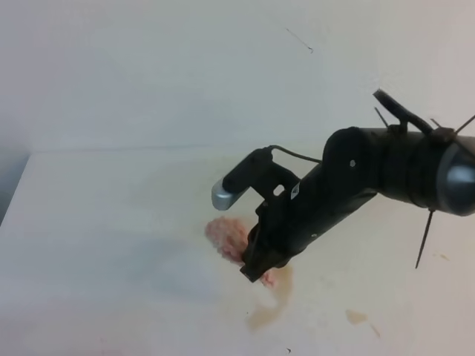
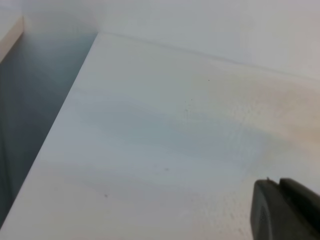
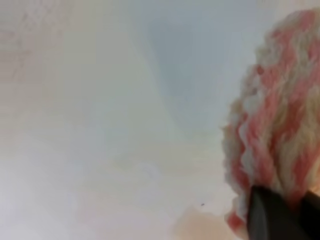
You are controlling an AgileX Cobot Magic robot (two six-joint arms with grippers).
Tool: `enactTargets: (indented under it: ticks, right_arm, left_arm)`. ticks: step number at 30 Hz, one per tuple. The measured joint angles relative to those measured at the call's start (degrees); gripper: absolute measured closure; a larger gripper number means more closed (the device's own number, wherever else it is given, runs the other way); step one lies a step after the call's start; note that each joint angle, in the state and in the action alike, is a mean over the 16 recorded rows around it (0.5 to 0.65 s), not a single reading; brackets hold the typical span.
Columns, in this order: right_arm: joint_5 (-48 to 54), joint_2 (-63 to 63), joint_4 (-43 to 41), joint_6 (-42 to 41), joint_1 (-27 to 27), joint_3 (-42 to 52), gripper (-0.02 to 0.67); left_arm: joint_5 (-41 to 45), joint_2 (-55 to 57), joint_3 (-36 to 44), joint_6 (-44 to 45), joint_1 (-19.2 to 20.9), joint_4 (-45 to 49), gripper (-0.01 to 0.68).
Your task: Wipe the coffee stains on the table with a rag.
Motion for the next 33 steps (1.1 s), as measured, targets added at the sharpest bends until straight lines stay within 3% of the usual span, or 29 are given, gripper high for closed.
enactTargets:
  ticks: [16,33]
  right_arm:
    - [-10.99,-2.98,3.92,-2.89,1.90,14.48,0.651]
    - [-20.07,-1.95,1.21,-2.64,-0.94,14.71,0.652]
  left_arm:
    - [-0.11,-0.20,0.32,0.00,0.00,-0.01,0.674]
    - [0.06,0.10,-0.16,0.00,0.00,0.00,0.674]
